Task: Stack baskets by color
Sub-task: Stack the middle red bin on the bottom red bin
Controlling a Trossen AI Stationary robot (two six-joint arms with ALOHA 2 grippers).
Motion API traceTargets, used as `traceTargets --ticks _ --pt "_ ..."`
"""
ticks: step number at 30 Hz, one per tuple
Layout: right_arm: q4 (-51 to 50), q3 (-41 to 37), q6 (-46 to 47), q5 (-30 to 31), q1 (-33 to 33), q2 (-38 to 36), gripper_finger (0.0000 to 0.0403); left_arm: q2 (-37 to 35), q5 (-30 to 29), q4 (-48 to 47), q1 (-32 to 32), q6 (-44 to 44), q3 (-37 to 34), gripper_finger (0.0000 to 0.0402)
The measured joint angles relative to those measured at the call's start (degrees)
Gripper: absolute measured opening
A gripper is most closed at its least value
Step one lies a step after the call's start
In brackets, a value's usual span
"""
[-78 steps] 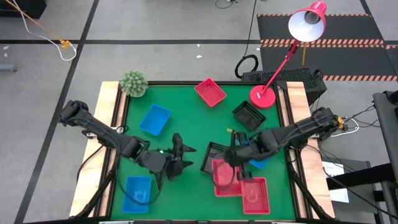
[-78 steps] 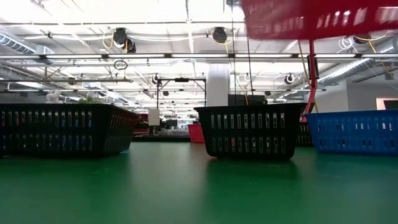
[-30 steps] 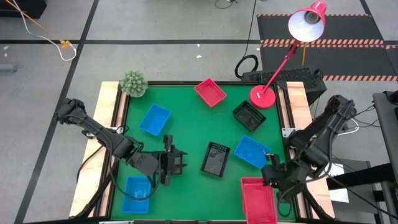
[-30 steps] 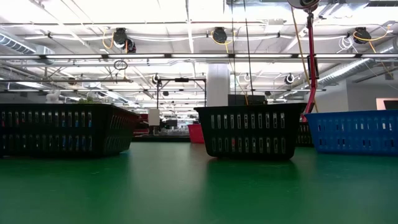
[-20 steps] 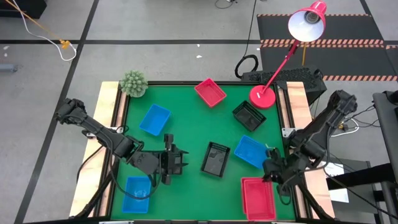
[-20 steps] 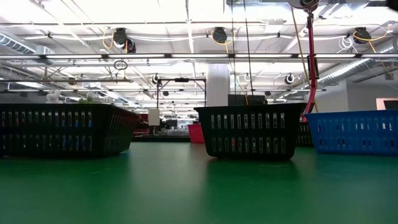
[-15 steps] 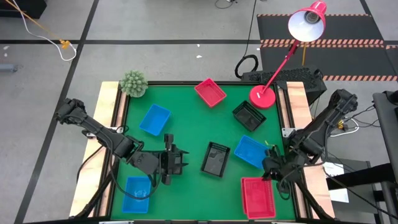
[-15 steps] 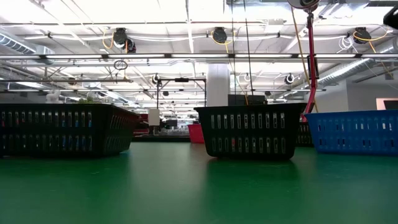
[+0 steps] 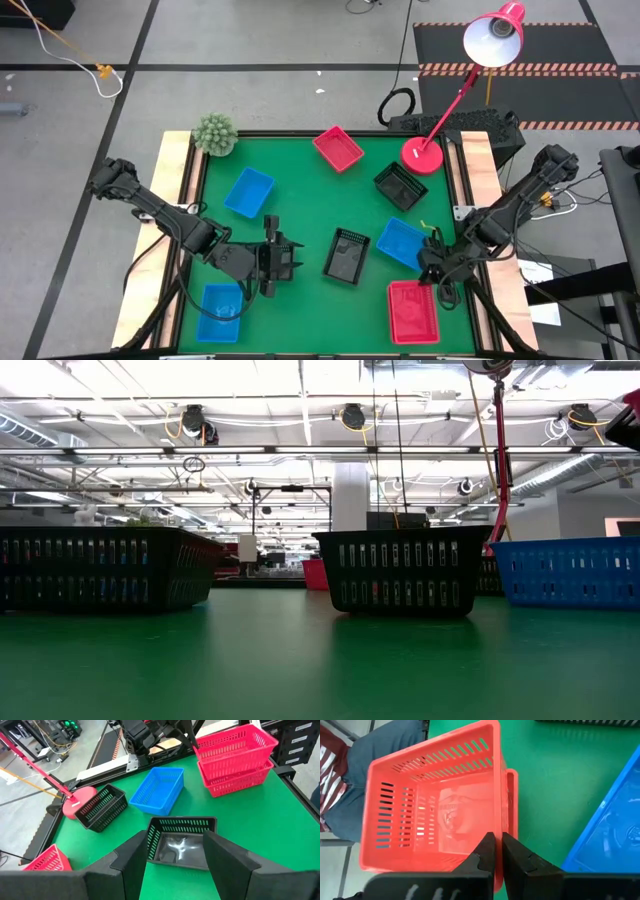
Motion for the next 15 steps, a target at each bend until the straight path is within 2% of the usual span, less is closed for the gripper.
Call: traceTargets --ticks 15 --pt "0.0 0.0 1.0 0.1 0.0 0.0 0.0006 0.0 0.0 0.0 0.0 -0.1 0.0 0.0193"
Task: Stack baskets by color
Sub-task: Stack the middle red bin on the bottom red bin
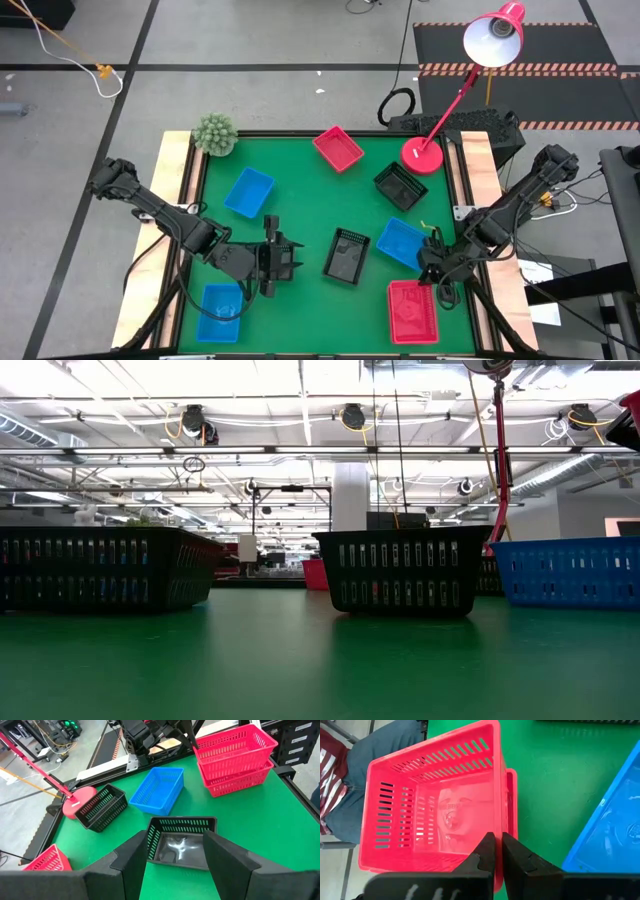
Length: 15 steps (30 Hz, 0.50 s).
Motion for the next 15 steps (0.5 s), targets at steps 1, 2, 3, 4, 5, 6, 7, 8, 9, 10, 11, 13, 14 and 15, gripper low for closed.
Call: traceTargets --ticks 1,2,3,4,5,6,7,8,9,10,11,13,14,15 --pt "0.0 0.0 0.0 0.0 0.0 0.0 0.0006 0.0 0.0 0.0 0.0 0.0 0.0 0.0193" --pt "0.0 0.0 0.0 0.0 0.0 0.0 0.0006 0.0 0.0 0.0 0.0 0.0 0.0 0.0193" --pt "0.0 0.0 0.0 0.0 0.0 0.0 0.0006 0.0 0.0 0.0 0.0 0.0 0.0 0.0193" --pt "0.0 0.0 0.0 0.0 0.0 0.0 0.0006 0.0 0.0 0.0 0.0 0.0 0.0 0.0193" --pt "0.0 0.0 0.0 0.0 0.0 0.0 0.0006 0.0 0.0 0.0 0.0 -0.1 0.0 0.0193" --pt "0.0 0.0 0.0 0.0 0.0 0.0 0.0006 0.0 0.0 0.0 0.0 -0.1 0.0 0.0193" --pt "0.1 0.0 0.0 0.0 0.0 0.0 0.0006 0.0 0.0 0.0 0.0 -0.1 0.0 0.0193" --pt "0.8 -0.4 0.0 -0.2 0.0 0.0 0.0006 0.0 0.0 0.0 0.0 -0.1 0.0 0.0193" --pt "1.6 -1.0 0.0 -0.8 0.0 0.0 0.0006 0.0 0.0 0.0 0.0 -0.1 0.0 0.0193" --pt "2.8 -1.8 0.0 -1.4 0.0 0.0 0.0006 0.0 0.0 0.0 0.0 -0.1 0.0 0.0193" --pt "4.0 -2.8 0.1 -1.8 0.0 0.0 0.0006 0.0 0.0 0.0 0.0 -0.1 0.0 0.0193" --pt "6.3 -4.8 0.6 -3.0 0.0 0.0 0.0006 0.0 0.0 0.0 0.0 -0.1 0.0 0.0193" --pt "7.5 -5.8 0.9 -3.0 0.0 0.0 0.0006 0.0 0.0 0.0 0.0 -0.1 0.0 0.0193" --pt "8.5 -6.6 1.1 -3.0 0.0 0.0 0.0006 0.0 0.0 0.0 0.0 0.0 0.0 0.0193"
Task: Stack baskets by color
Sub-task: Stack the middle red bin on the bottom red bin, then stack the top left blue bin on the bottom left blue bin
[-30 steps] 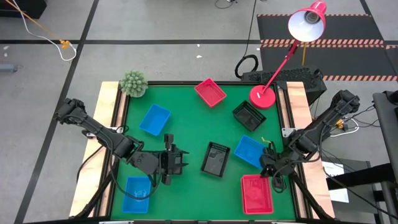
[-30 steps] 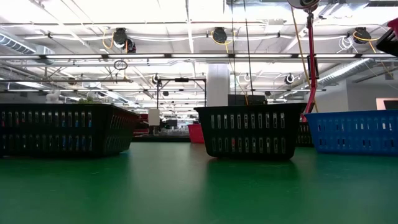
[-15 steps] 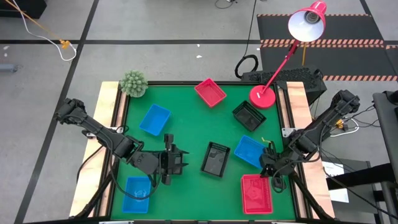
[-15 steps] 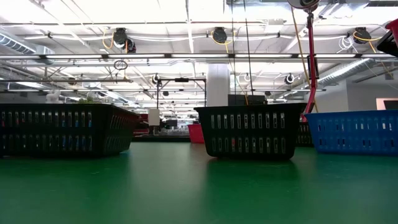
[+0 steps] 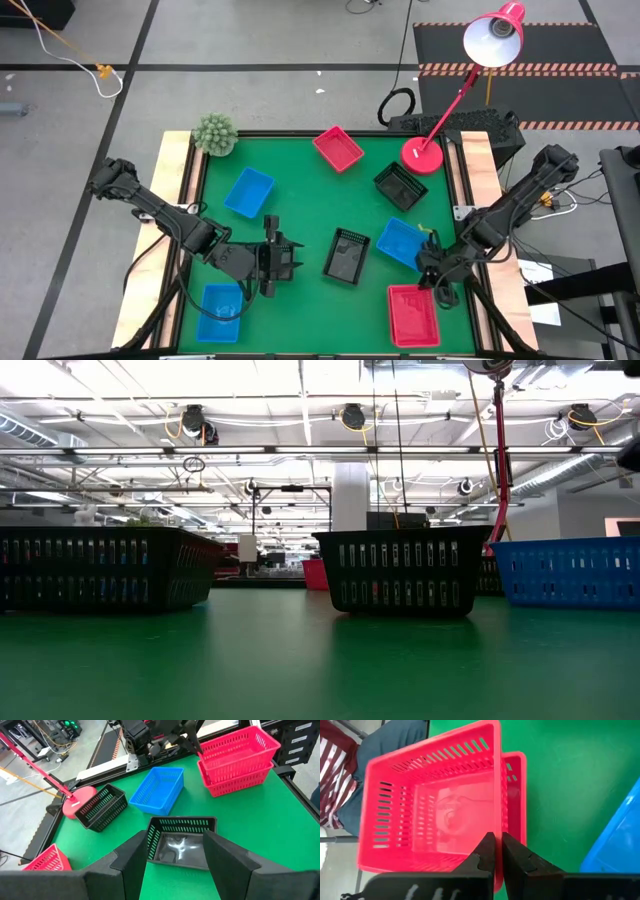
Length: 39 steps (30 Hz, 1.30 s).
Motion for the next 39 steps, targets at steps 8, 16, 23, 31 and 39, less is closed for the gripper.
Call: traceTargets --ticks 8,16,23,31,39 --pt "2.2 -2.4 0.2 0.0 0.0 0.0 0.0027 0.0 0.0 0.0 0.0 0.0 0.0 0.0193" --pt "2.1 -2.4 0.9 0.3 0.0 0.0 0.0064 0.0 0.0 0.0 0.0 0.1 0.0 0.0193" --pt "1.9 -2.4 3.5 0.2 0.0 -0.3 0.0086 0.0 0.0 0.0 0.0 2.3 0.0 0.0193" --pt "0.8 -0.6 8.1 1.6 0.0 -2.2 0.0095 0.0 0.6 0.0 2.1 6.0 0.0 0.0193" --pt "-4.7 4.0 4.8 6.9 -0.7 -2.2 0.0095 0.0 3.7 -0.3 5.2 6.6 0.0 0.0193"
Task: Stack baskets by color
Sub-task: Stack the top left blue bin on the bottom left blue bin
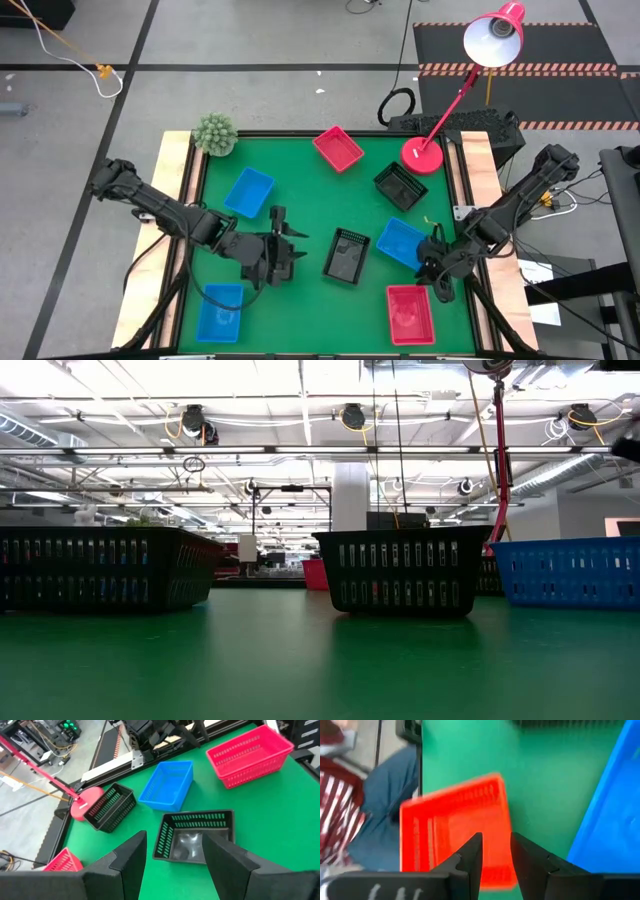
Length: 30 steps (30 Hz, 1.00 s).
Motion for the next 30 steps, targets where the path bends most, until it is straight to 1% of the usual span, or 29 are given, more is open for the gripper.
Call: traceTargets --ticks 3,8,11,13,15,17,23,30 --pt "1.5 1.1 -4.9 7.3 0.0 0.0 0.0096 0.0 0.0 -0.2 0.7 0.3 0.0 0.0193" --pt "7.9 0.6 -14.8 23.2 0.0 0.2 0.0096 0.0 0.0 -0.7 1.7 1.1 0.0 0.0193" --pt "13.0 -0.8 -21.0 30.1 -0.1 0.6 0.0096 0.0 0.0 -2.9 3.0 -0.1 0.0 0.0193" --pt "16.4 -1.5 -24.4 33.4 -0.1 1.0 0.0096 0.0 -0.1 -4.8 4.0 -1.3 0.0 0.0193" --pt "19.0 -2.1 -27.9 35.7 -0.2 1.4 0.0096 0.0 -0.2 -7.1 4.9 -2.4 0.0 0.0193" --pt "20.5 -2.6 -29.5 36.6 -0.4 1.6 0.0096 0.0 -0.2 -10.0 5.8 -3.9 0.0 0.0193" --pt "26.0 -6.5 -29.9 36.8 -1.1 1.7 0.0096 0.0 -0.3 -19.9 8.1 -9.3 0.0 0.0193" --pt "26.6 -8.3 -27.0 36.8 -3.2 1.7 0.0096 0.0 -0.8 -33.9 10.0 -17.8 0.0 0.0193"
